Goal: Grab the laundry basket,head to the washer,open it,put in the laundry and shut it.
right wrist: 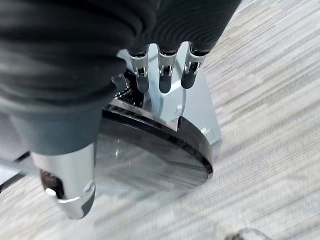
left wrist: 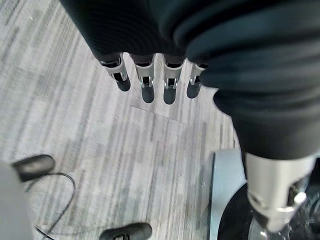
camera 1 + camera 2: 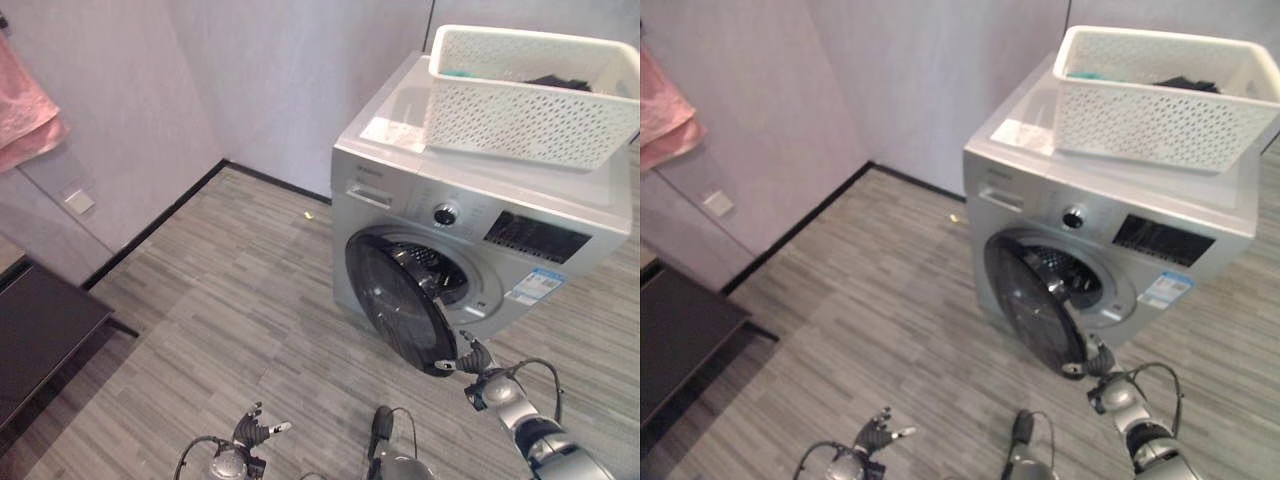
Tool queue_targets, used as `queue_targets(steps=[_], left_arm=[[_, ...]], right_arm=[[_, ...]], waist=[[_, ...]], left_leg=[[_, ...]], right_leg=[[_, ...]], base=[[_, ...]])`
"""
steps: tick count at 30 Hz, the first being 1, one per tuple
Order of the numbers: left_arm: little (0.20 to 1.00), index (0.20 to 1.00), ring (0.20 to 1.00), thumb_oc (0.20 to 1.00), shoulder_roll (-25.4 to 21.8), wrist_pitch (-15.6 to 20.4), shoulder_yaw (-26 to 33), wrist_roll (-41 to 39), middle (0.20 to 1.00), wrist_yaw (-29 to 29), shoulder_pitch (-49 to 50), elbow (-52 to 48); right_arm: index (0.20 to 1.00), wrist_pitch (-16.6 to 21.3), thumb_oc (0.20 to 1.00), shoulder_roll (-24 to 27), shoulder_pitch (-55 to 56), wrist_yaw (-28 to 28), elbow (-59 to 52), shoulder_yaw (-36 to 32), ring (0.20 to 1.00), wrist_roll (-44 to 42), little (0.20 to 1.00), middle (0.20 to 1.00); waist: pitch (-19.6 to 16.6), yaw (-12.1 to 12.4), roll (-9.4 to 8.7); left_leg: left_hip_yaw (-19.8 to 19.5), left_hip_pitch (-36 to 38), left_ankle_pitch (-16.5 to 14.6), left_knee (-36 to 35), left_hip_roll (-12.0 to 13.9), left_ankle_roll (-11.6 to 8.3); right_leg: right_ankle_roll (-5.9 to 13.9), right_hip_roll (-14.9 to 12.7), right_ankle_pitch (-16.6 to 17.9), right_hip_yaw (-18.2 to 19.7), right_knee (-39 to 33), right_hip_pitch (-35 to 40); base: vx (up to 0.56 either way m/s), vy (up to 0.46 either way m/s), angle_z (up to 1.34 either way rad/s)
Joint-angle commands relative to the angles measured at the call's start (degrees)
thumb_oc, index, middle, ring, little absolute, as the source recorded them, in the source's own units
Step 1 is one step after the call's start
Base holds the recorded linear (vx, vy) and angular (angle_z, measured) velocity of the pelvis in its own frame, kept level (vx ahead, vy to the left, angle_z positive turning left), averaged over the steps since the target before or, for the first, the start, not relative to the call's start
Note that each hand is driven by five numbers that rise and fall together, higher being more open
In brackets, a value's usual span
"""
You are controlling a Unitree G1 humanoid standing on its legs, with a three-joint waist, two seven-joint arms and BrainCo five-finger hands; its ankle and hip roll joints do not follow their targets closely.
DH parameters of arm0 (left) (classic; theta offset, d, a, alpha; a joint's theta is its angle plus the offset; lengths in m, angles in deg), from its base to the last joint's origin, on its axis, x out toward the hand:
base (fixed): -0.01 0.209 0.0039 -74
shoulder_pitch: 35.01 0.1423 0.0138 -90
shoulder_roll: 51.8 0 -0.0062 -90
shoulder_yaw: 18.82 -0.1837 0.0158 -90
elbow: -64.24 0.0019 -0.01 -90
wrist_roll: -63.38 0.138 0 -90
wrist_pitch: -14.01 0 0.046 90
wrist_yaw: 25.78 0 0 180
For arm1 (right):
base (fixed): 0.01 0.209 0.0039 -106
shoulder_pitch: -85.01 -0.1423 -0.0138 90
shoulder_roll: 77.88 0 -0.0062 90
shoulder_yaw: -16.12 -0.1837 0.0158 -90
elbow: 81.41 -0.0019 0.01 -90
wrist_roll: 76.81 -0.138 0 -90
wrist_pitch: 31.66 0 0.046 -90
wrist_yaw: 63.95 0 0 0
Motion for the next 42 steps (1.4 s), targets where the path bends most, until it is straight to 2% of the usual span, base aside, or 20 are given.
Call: queue_targets(steps=[1, 3, 5, 7, 9, 11, 12, 14, 17, 22, 23, 25, 30, 31, 32, 33, 36, 39, 41, 42], left_arm=[[1.0, 1.0, 1.0, 1.0, -1.72, 1.82, -0.85, 4.28, 1.0, 0.45, -2.1, -1.16], [1.0, 1.0, 1.0, 1.0, -2.18, 1.92, -1.22, 4.28, 1.0, 0.27, -1.97, -1.96], [1.0, 1.0, 1.0, 1.0, -2.78, 2.42, -1.49, 3.79, 1.0, 0.09, 0.1, -6.7], [1.0, 1.0, 1.0, 1.0, -3.35, 2.61, -1.21, 3.77, 1.0, -0.3, 0.42, -8.25], [1.0, 1.0, 1.0, 1.0, -4.66, 3.86, -0.06, 2.87, 1.0, -2.69, 1.11, -14.12], [1.0, 1.0, 1.0, 1.0, -5.31, 4.11, 0.32, 2.38, 1.0, -2.95, 1.56, -16.74], [1.0, 1.0, 1.0, 1.0, -8.24, 4.95, 0.72, 3.25, 1.0, -4.08, 2.46, -24.71], [1.0, 1.0, 1.0, 1.0, -9.34, 4.97, 0.89, 3.77, 1.0, -4.28, 2.72, -27.11], [1.0, 1.0, 1.0, 1.0, -15.02, 5.81, 1.53, 8.46, 1.0, -4.9, 2.7, -39.43], [1.0, 1.0, 1.0, 1.0, -23.52, 8.0, 4.45, 12.24, 1.0, -2.68, 2.1, -57.44], [1.0, 1.0, 1.0, 1.0, -23.67, 7.84, 4.61, 12.17, 1.0, -2.55, 2.35, -57.78], [1.0, 1.0, 1.0, 1.0, -28.48, 9.6, 5.78, 12.22, 1.0, -0.8, 0.24, -65.88], [1.0, 1.0, 1.0, 1.0, -29.62, 10.11, 6.43, 10.34, 1.0, 0.16, -0.64, -68.54], [1.0, 1.0, 1.0, 1.0, -31.06, 9.58, 0.83, -5.81, 1.0, 9.44, -7.43, -71.44], [1.0, 1.0, 1.0, 1.0, -31.07, 9.59, 0.65, -5.99, 1.0, 9.54, -7.76, -71.32], [1.0, 1.0, 1.0, 1.0, -27.75, 6.83, -7.08, -16.76, 1.0, 15.13, -12.4, -66.45], [1.0, 1.0, 1.0, 1.0, -16.65, 2.86, -13.06, -27.38, 1.0, 18.03, -14.07, -51.18], [1.0, 1.0, 1.0, 1.0, -13.55, 1.99, -13.95, -28.51, 1.0, 18.42, -15.24, -45.27], [1.0, 1.0, 1.0, 1.0, -11.47, 1.46, -15.85, -24.14, 1.0, 19.3, -18.75, -36.0], [1.0, 1.0, 1.0, 1.0, -11.36, 1.55, -15.88, -24.1, 1.0, 19.32, -18.83, -35.85]], right_arm=[[1.0, 0.4, 1.0, -0.93, -4.75, -0.43, 0.89, -0.91, 1.0, -2.34, 1.0, 1.0], [1.0, 0.61, 1.0, -1.66, -4.74, -0.68, 0.74, -0.62, 1.0, -2.66, 1.0, 1.0], [1.0, 1.12, 1.0, -6.54, -4.23, -0.36, -0.64, 0.83, 1.0, -3.72, 1.0, 1.0], [1.0, 1.41, 1.0, -8.04, -3.9, -0.26, -0.81, 1.43, 1.0, -4.31, 1.0, 1.0], [1.0, 2.75, 1.0, -14.09, -2.33, 0.74, -1.8, 4.24, 1.0, -8.16, 1.0, 1.0], [1.0, 3.08, 1.0, -15.06, -1.82, 0.79, -2.29, 4.81, 1.0, -8.91, 1.0, 1.0], [1.0, 3.43, 1.0, -17.37, -1.92, 0.67, -1.99, 5.91, 1.0, -9.91, 1.0, 1.0], [1.0, 3.34, 1.0, -18.01, -1.95, 0.54, -1.33, 5.98, 1.0, -9.86, 1.0, 1.0], [1.0, 2.87, 1.0, -19.14, 0.12, 1.22, 0.36, 5.47, 1.0, -11.59, 1.0, 1.0], [1.0, 2.07, 1.0, -17.95, 5.31, 2.48, 2.25, 4.04, 1.0, -10.35, 1.0, 1.0], [1.0, 2.06, 1.0, -18.02, 5.37, 2.49, 2.22, 4.05, 1.0, -10.32, 1.0, 1.0], [1.0, 1.4, 1.0, -17.27, 9.35, 3.35, 4.7, 2.42, 1.0, -9.14, 1.0, 1.0], [1.0, 1.03, 1.0, -16.85, 10.53, 3.43, 5.88, 1.75, 1.0, -8.27, 1.0, 1.0], [1.0, -0.82, 1.0, -14.75, 13.78, 3.55, 11.21, -1.08, 1.0, -6.55, 1.0, 1.0], [1.0, -0.8, 1.0, -14.75, 13.71, 3.57, 11.23, -1.29, 1.0, -6.52, 1.0, 1.0], [1.0, -1.7, 1.0, -13.76, 15.38, 4.43, 14.31, -3.21, 1.0, -6.5, 1.0, 1.0], [1.0, -2.3, 1.0, -12.63, 16.96, 4.96, 15.79, -3.82, 1.0, -4.5, 1.0, 1.0], [1.0, -2.36, 1.0, -12.03, 17.2, 5.14, 15.98, -4.15, 1.0, -3.69, 1.0, 1.0], [1.0, -1.98, 1.0, -10.74, 17.21, 5.14, 15.4, -4.75, 1.0, -3.33, 1.0, 1.0], [1.0, -1.99, 1.0, -10.71, 17.2, 5.15, 15.39, -4.8, 1.0, -3.32, 1.0, 1.0]], waist=[[1.79, 0.04, 1.66], [1.73, 0.79, 1.68], [0.48, 2.38, 0.85], [0.17, 2.73, 0.69], [-0.98, 4.72, -0.23], [-1.12, 5.01, -0.43], [-1.1, 6.0, -0.63], [-1.19, 6.11, -0.66], [-2.28, 6.6, -0.58], [-3.38, 5.14, -0.32], [-3.39, 5.12, -0.37], [-4.17, 3.68, -0.32], [-4.25, 3.11, -0.21], [-4.93, 0.65, 0.41], [-4.91, 0.82, 0.29], [-5.52, -0.96, 0.53], [-5.54, -3.35, 0.5], [-5.33, -4.39, 0.49], [-5.0, -6.19, 0.51], [-5.0, -6.11, 0.55]], left_leg=[[-6.03, -1.89, -0.89, 0.55, -2.65, 4.59], [-6.79, -3.02, -0.35, 0.74, -2.8, 4.59], [-7.53, -3.86, 0.45, -0.72, -2.88, 4.44], [-7.65, -3.84, 0.72, -1.05, -2.51, 4.34], [-8.24, -3.51, 1.26, -1.74, -1.62, 3.89], [-8.63, -3.12, 1.34, -2.06, -1.33, 3.78], [-9.79, -2.64, 1.56, -2.41, -0.58, 3.36], [-10.05, -2.33, 1.65, -2.73, -0.25, 3.17], [-10.43, -0.63, 1.69, -4.07, 1.08, 2.5], [-9.98, 0.89, 1.15, -4.64, 1.97, 1.84], [-9.98, 0.95, 1.12, -4.64, 2.01, 1.83], [-9.72, 1.42, 0.79, -4.64, 2.32, 1.51], [-9.58, 1.56, 0.75, -4.64, 2.47, 1.37], [-9.05, 2.27, 0.33, -4.64, 2.95, 0.96], [-9.05, 2.1, 0.51, -4.64, 2.82, 0.97], [-8.33, 2.67, 0.27, -4.64, 3.05, 0.77], [-7.03, 3.0, 0.2, -4.64, 3.3, 0.64], [-6.33, 2.78, 0.16, -4.64, 3.4, 0.6], [-4.98, 2.07, 0.11, -4.64, 3.5, 0.45], [-4.94, 2.06, 0.1, -4.64, 3.51, 0.45]], right_leg=[[5.33, 2.45, -6.32, 16.38, 9.13, -2.2], [4.57, 1.89, -7.31, 14.97, 9.15, -0.02], [4.64, 0.59, -6.53, 11.38, 5.4, 3.25], [4.7, 0.76, -6.2, 11.1, 4.47, 3.57], [4.28, 1.33, -6.6, 10.08, 1.56, 5.97], [4.14, 1.51, -6.88, 9.71, 1.24, 6.64], [3.87, 1.99, -7.48, 9.15, 0.97, 7.4], [3.78, 2.09, -7.66, 8.78, 0.73, 7.88], [3.61, 2.83, -8.2, 8.09, -0.43, 9.75], [3.47, 3.42, -8.95, 8.35, -0.49, 10.92], [3.46, 3.45, -8.97, 8.34, -0.49, 10.98], [3.37, 3.71, -9.21, 8.62, -0.46, 11.32], [3.34, 3.83, -9.3, 8.61, -0.36, 11.39], [3.34, 4.1, -9.62, 8.77, -0.13, 11.84], [3.35, 3.97, -9.47, 8.81, -0.17, 11.69], [3.48, 4.08, -9.42, 9.22, -0.24, 11.85], [3.41, 4.43, -9.29, 10.64, -0.33, 11.6], [3.42, 4.68, -9.22, 11.34, -0.32, 10.98], [3.59, 5.04, -8.9, 12.36, -0.3, 9.57], [3.59, 5.06, -8.89, 12.4, -0.28, 9.53]], base=[[-0.14, 0.041, 0.62], [-0.14, 0.005, 0.48], [-0.08, -0.072, 0.32], [-0.02, -0.072, 0.21], [0.03, -0.131, 0.14], [0.04, -0.093, 0.0], [0.02, -0.083, 0.07], [0.04, -0.07, 0.19], [0.09, -0.056, 0.23], [0.05, -0.018, 0.05], [0.05, -0.012, -0.01], [0.06, -0.024, -0.05], [0.03, -0.011, -0.07], [0.06, -0.017, -0.02], [0.13, -0.019, 0.09], [0.08, -0.01, 0.09], [0.06, -0.011, -0.22], [-0.01, 0.0, -0.43], [-0.02, 0.012, -0.23], [-0.03, 0.026, -0.23]])
